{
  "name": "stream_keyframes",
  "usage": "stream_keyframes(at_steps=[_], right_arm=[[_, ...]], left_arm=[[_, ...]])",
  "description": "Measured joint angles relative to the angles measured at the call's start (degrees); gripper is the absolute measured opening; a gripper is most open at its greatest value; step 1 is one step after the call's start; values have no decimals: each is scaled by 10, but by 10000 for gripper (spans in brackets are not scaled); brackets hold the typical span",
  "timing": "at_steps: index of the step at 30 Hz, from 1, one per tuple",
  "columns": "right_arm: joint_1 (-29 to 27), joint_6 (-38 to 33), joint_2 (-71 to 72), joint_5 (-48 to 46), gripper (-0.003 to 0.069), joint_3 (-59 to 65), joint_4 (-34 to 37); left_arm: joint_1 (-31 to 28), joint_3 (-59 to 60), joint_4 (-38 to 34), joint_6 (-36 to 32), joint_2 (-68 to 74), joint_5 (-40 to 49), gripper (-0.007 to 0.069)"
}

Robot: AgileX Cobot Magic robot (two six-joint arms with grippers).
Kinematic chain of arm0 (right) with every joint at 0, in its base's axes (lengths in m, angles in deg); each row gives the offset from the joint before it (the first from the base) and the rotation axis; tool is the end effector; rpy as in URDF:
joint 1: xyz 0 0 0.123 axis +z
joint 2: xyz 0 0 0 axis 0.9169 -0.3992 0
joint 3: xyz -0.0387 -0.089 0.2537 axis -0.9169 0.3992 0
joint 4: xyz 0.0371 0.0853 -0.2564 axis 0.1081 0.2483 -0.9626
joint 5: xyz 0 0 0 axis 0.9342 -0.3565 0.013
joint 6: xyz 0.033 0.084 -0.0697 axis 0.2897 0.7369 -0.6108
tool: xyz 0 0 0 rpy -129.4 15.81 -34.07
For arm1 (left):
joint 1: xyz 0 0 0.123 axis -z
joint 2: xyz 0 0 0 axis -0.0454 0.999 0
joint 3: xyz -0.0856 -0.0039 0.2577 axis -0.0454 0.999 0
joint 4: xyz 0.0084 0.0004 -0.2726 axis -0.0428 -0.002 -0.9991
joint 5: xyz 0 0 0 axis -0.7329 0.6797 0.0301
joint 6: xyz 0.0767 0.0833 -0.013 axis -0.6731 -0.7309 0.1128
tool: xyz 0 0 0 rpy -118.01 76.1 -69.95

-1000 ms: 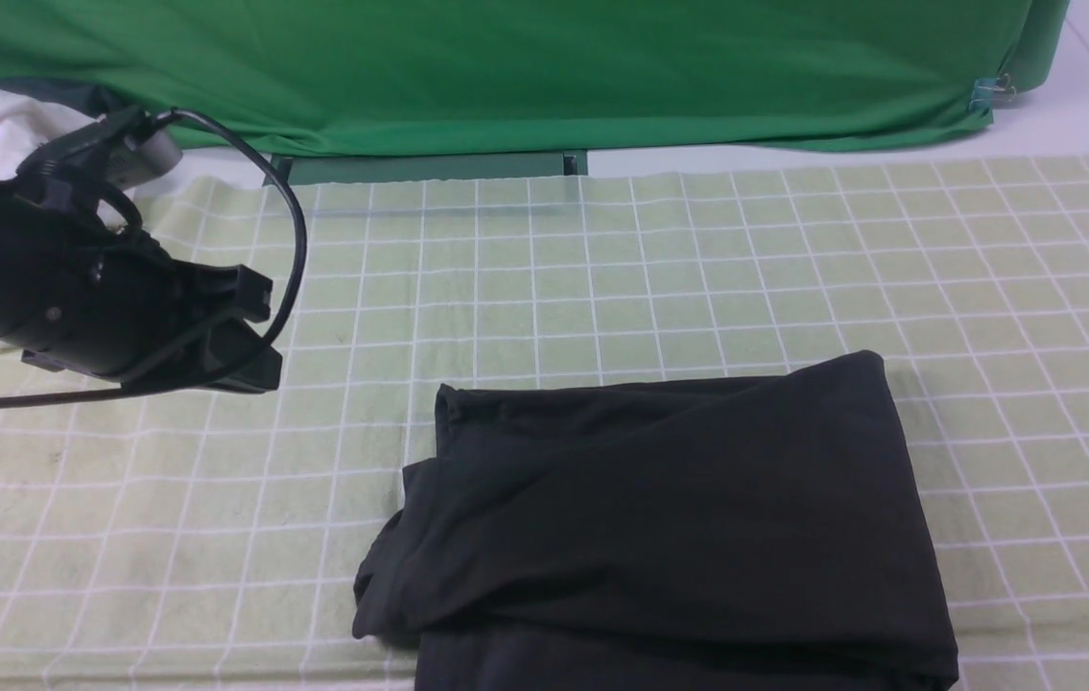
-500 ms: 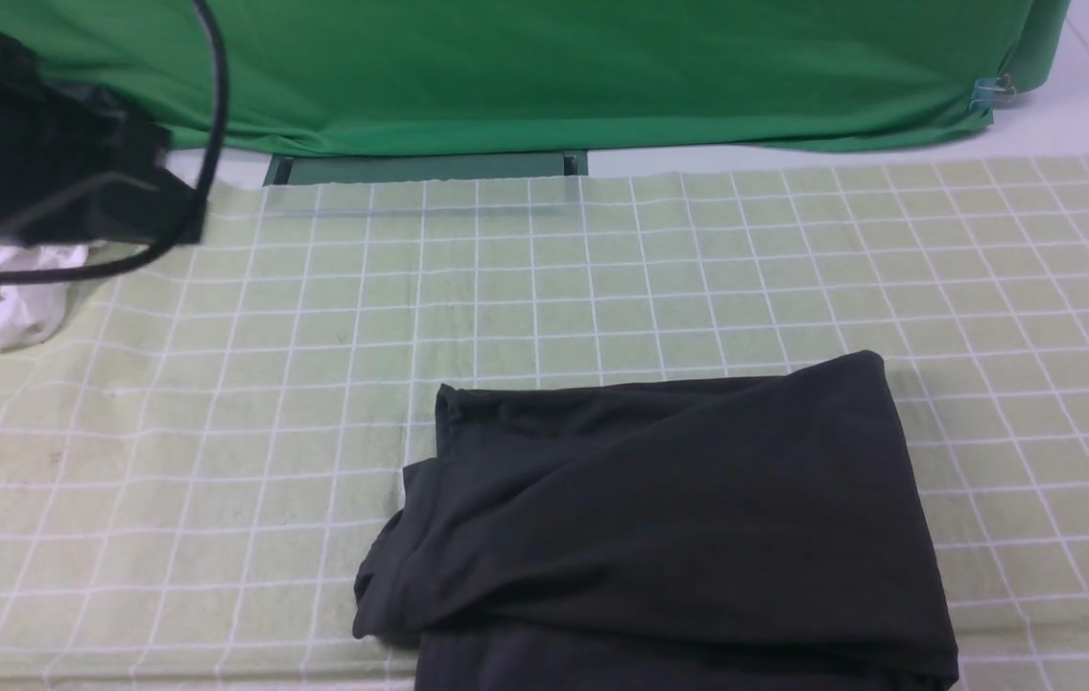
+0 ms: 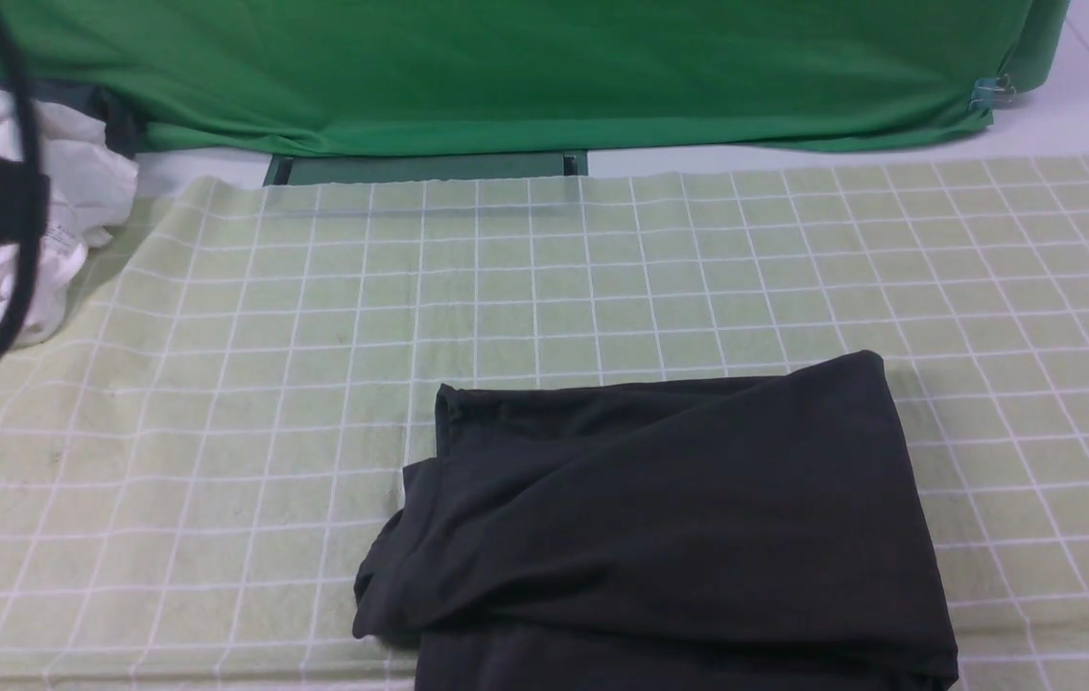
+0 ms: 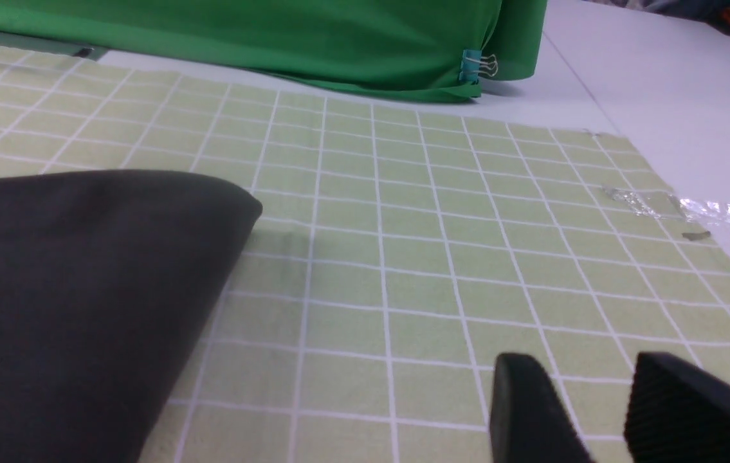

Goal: Fold a long-sleeved shirt over a green coffee tablecloth.

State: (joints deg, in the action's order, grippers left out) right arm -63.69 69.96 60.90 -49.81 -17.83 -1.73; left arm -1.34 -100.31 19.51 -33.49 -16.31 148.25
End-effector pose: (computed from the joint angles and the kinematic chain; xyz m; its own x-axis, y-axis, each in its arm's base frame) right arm 0.1134 0.0035 0.1854 -0.1485 -0.0654 -0.9867 -0.0396 0.9974 -0.0602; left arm 0.1727 -0.0312 0.4131 -0.5569 0.0817 -0.8266 0.3138 0.9421 -0.1184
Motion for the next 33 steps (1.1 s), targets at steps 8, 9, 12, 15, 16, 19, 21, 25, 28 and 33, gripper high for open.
stream_keyframes(at_steps=[8,9,12,15,16,19,21,25,28,33], right_arm=[[0,0,0,0,237,0,0],[0,0,0,0,237,0,0],[0,0,0,0,237,0,0],[0,0,0,0,237,0,0],[0,0,0,0,237,0,0],[0,0,0,0,237,0,0],[0,0,0,0,237,0,0],[0,0,0,0,237,0,0],[0,0,0,0,237,0,0],[0,0,0,0,237,0,0]], left_arm=[[0,138,-10,-6,-214,-94,13],[0,161,-13,-6,-242,-119,13],[0,239,-18,-8,-322,-234,13],[0,285,-19,-9,-357,-338,13],[0,295,-20,-9,-362,-365,13],[0,310,-21,-10,-364,-396,13],[0,319,-21,-10,-364,-399,13],[0,334,-21,-11,-364,-401,13],[0,340,2,-24,-364,-397,13],[0,345,56,-35,-364,-396,13]])
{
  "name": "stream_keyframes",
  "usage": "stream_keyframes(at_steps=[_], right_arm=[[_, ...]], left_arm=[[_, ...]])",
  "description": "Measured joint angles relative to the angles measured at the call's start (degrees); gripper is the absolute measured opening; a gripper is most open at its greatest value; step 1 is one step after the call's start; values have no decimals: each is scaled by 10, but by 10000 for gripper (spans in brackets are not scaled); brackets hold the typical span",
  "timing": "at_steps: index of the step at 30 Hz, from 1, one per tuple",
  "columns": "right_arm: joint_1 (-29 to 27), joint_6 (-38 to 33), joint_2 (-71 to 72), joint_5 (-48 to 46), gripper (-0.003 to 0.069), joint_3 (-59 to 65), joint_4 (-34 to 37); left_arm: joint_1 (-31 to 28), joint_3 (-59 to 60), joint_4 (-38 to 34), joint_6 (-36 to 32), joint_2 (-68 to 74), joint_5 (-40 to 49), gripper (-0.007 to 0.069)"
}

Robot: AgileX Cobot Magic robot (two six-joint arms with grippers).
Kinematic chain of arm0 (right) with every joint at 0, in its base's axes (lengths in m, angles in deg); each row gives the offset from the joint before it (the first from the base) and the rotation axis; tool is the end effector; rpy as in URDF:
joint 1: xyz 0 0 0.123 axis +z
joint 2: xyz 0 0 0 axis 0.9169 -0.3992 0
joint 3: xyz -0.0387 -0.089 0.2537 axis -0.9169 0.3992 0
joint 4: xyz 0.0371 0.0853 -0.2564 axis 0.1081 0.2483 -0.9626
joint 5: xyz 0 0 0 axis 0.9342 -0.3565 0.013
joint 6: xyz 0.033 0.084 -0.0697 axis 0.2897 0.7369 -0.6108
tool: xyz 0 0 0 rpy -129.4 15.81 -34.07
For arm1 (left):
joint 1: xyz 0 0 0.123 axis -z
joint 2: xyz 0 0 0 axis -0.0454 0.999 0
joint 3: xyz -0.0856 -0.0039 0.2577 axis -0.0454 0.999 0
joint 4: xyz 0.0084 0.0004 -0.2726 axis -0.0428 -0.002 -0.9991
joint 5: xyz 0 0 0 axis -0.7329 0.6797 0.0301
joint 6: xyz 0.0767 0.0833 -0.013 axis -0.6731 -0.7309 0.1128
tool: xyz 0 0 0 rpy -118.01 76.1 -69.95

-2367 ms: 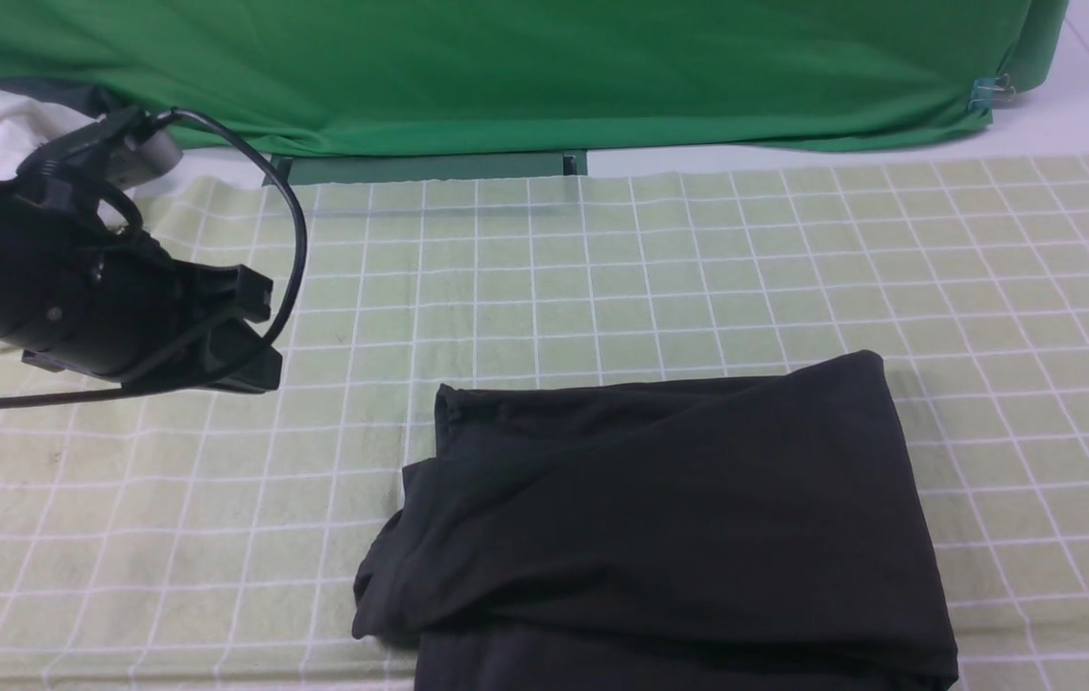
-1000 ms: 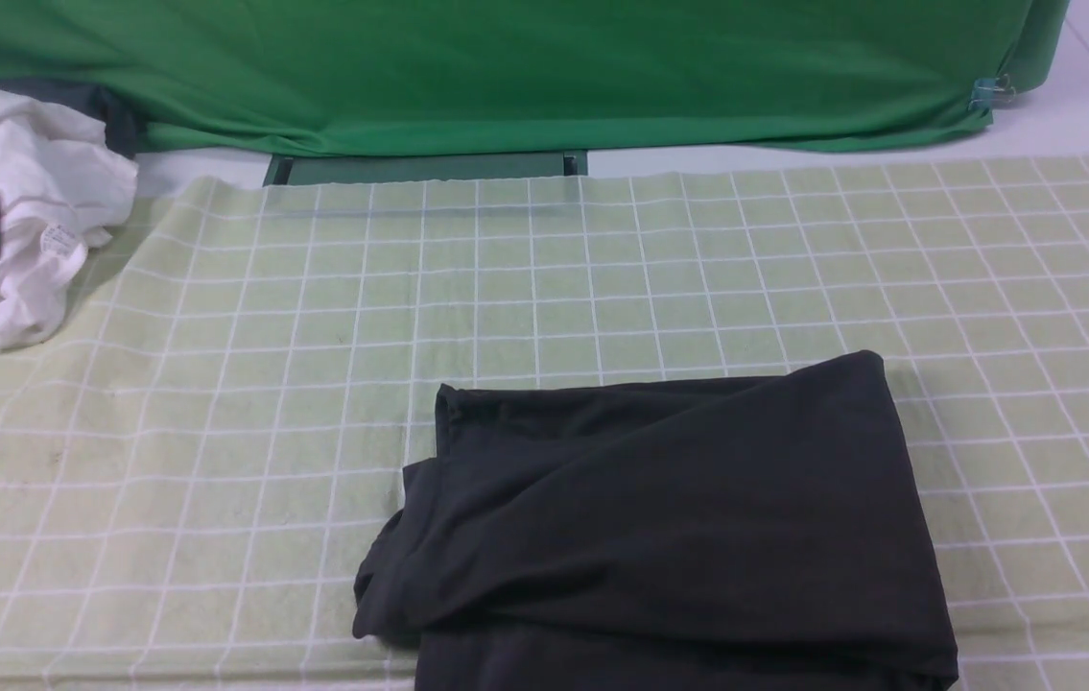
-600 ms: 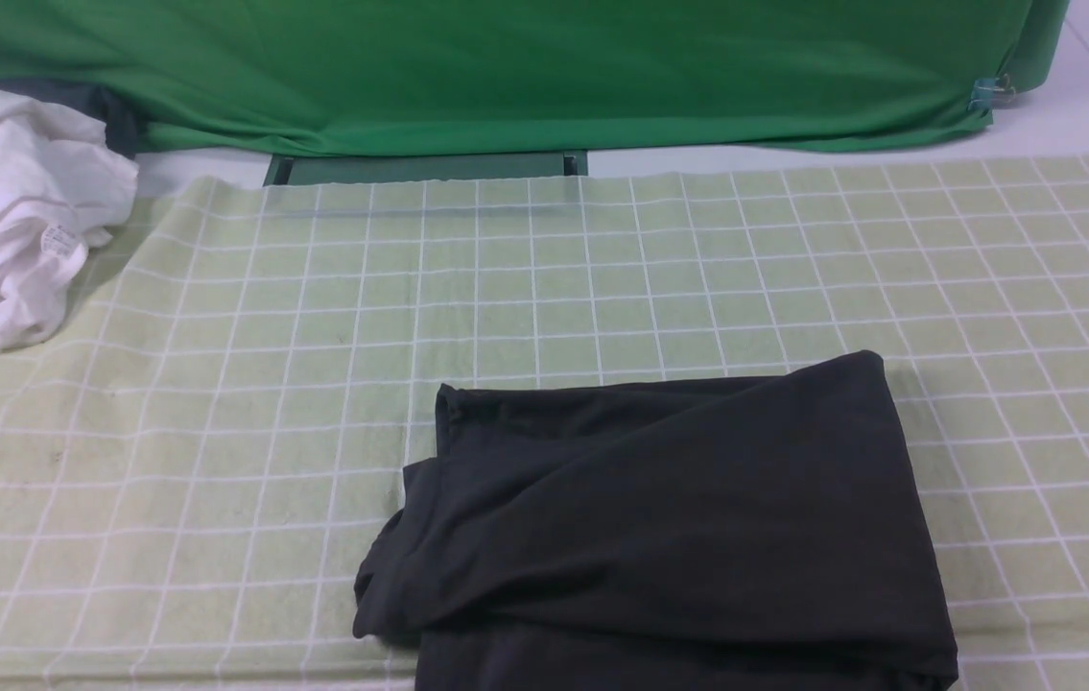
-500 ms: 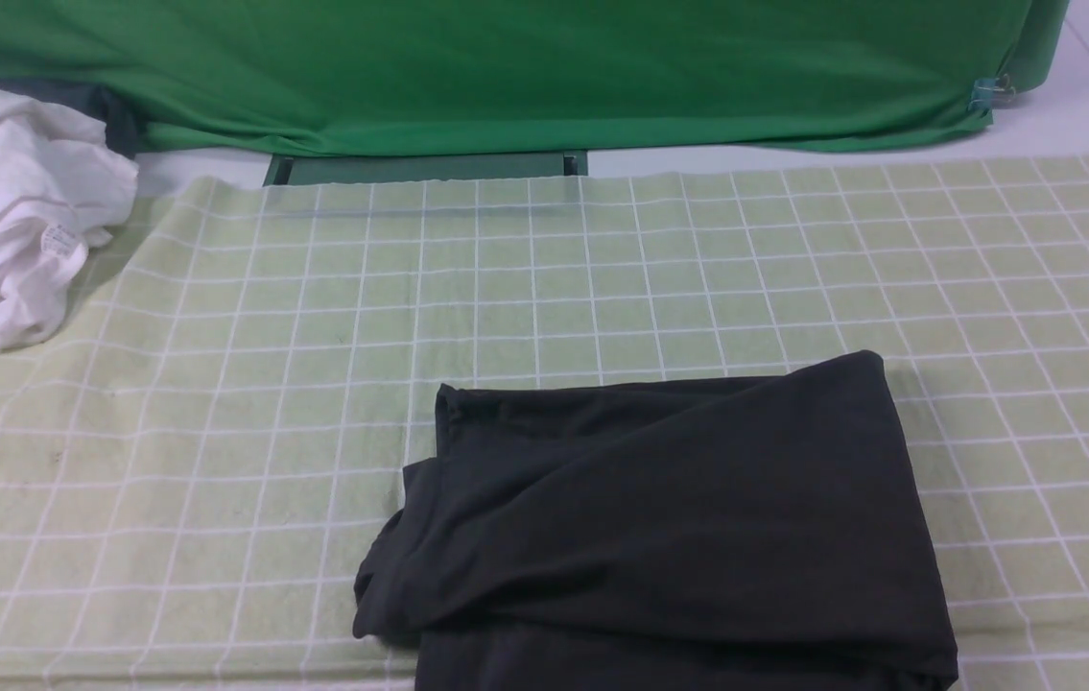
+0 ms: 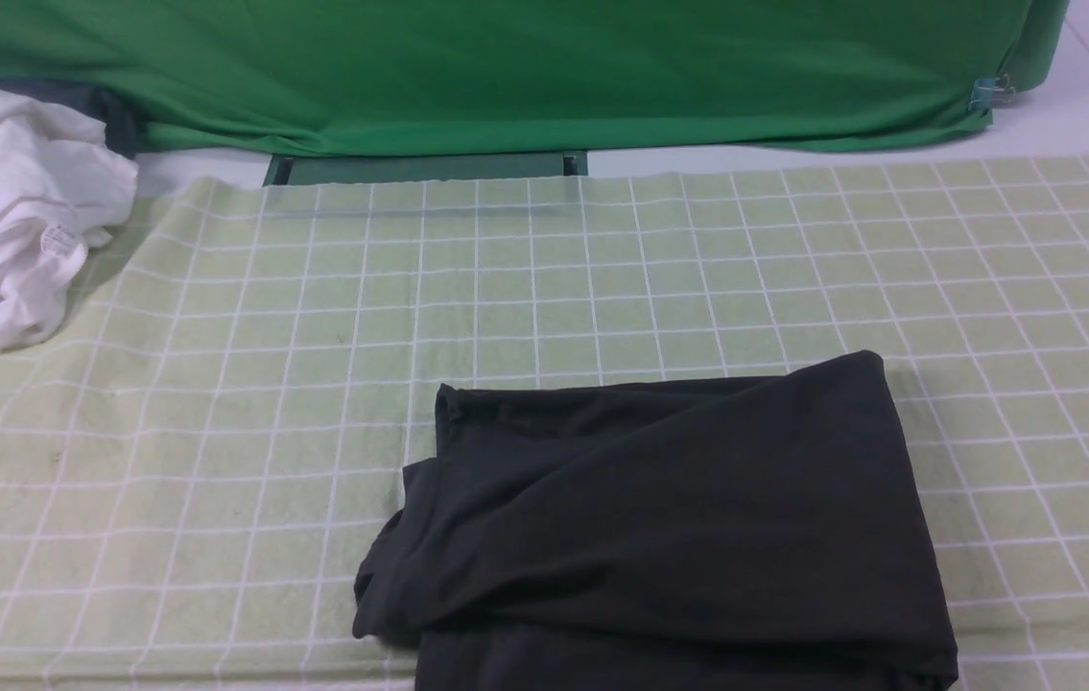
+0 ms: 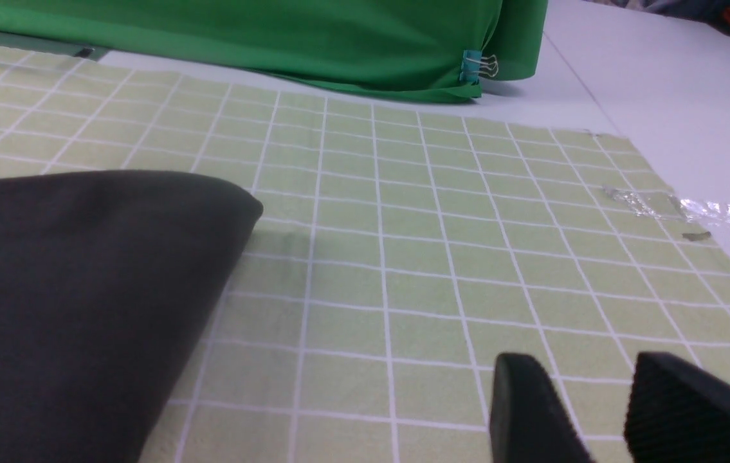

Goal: Fold a long-sleeved shirt over a green coffee tablecloth.

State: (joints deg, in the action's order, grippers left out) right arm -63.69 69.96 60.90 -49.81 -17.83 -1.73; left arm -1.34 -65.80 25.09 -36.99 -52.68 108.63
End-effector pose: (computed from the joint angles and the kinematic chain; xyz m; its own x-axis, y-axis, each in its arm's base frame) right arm 0.1134 0.0035 0.1854 -0.1485 -0.0654 -0.9867 -0.0396 0.9974 -0.0602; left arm 0.0923 -0.0088 0.3560 0.0725 0.0903 -0.9933 0.0574 0.9939 0.0946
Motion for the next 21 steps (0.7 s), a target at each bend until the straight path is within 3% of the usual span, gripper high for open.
stream_keyframes(at_steps=[5,10,17,21], right_arm=[[0,0,0,0,237,0,0],[0,0,0,0,237,0,0],[0,0,0,0,237,0,0],[0,0,0,0,237,0,0]], left_arm=[[0,11,31,0,0,-21,13],[0,89,55,0,-7,-129,13],[0,263,103,73,-75,-278,13],[0,317,105,95,-103,-279,13]])
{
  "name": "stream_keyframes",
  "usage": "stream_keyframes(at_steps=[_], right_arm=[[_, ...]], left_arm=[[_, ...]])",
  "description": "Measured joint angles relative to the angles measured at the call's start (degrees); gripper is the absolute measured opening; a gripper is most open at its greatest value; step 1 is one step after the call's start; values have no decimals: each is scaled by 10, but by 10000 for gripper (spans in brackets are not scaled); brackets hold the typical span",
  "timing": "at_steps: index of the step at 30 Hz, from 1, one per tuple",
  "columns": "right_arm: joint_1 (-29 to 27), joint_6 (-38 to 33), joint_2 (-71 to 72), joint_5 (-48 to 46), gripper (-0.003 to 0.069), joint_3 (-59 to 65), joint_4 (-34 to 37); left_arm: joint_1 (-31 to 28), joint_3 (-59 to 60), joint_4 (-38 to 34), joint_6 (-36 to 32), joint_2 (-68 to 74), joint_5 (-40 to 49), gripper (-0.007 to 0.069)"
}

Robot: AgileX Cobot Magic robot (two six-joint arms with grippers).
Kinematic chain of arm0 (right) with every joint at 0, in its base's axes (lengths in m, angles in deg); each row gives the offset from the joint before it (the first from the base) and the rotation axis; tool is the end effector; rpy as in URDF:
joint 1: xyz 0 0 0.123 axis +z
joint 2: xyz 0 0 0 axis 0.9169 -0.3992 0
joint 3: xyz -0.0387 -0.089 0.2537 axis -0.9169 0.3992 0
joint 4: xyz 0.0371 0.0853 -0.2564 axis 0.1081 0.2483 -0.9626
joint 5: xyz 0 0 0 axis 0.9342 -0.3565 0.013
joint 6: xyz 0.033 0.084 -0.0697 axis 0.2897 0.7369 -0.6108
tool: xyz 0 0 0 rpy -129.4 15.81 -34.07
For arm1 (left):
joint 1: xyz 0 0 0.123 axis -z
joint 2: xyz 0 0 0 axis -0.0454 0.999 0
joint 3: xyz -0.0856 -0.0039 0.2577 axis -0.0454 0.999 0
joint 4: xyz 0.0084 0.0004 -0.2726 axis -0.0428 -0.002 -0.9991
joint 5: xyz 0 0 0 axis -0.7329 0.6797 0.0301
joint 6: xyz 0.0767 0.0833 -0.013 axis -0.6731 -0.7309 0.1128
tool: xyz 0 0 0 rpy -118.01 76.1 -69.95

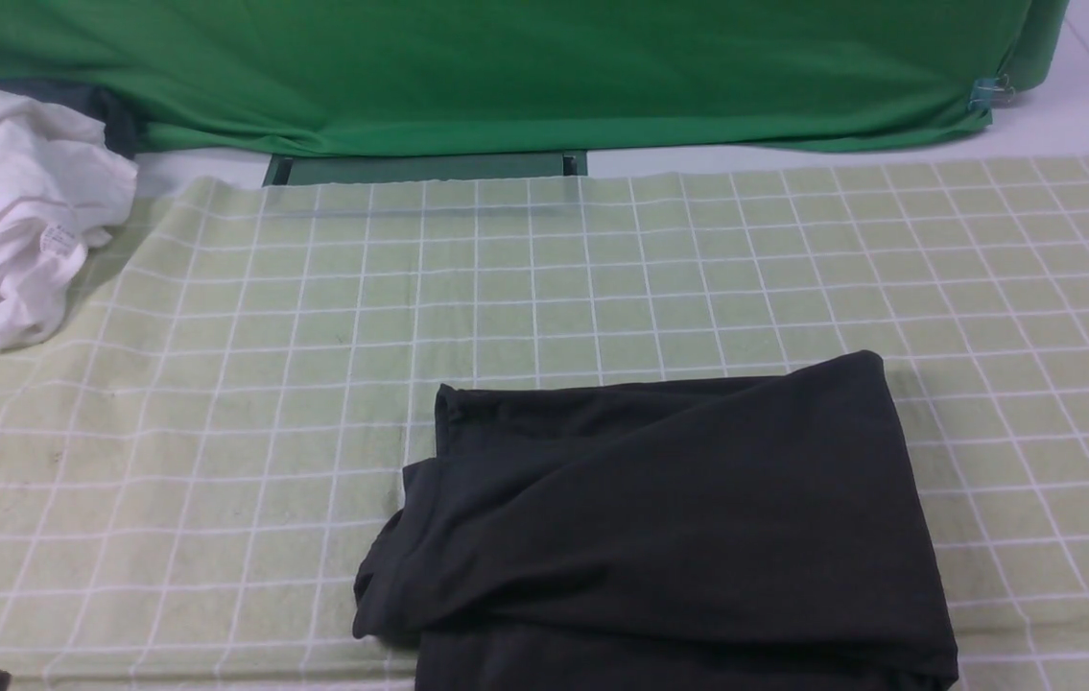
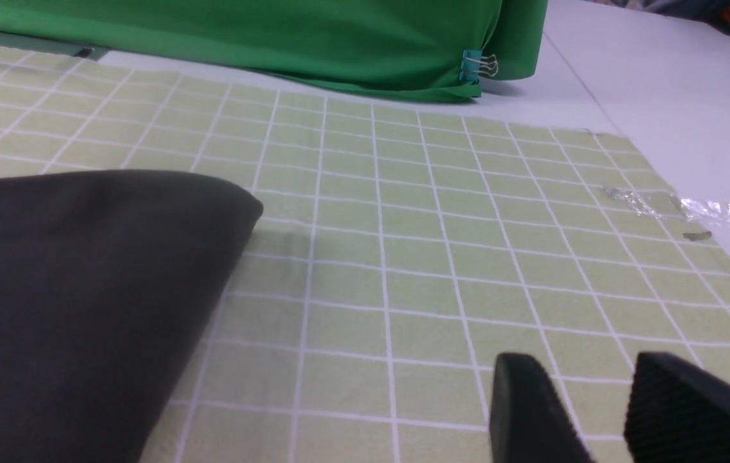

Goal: Fold a long-sleeved shirt over a green coffee tablecloth.

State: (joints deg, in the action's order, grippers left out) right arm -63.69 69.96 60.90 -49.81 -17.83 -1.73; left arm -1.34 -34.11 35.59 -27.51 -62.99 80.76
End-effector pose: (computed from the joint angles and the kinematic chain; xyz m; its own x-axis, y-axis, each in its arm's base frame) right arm 0.1134 0.0035 0.1854 -0.1485 -0.0654 -0.9867 -0.0396 0.9974 -0.0602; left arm 0.1132 0.0092 0.2236 0.1510 0.0888 -0.9845 -0.0931 0.9928 0.0753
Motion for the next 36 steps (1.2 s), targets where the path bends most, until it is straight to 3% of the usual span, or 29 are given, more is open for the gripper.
stream_keyframes(at_steps=[12,36], right_arm=[[0,0,0,0,237,0,0],[0,0,0,0,238,0,0]], left_arm=[[12,3,25,44,-4,176,13],[7,3,90,119,-5,182,13]])
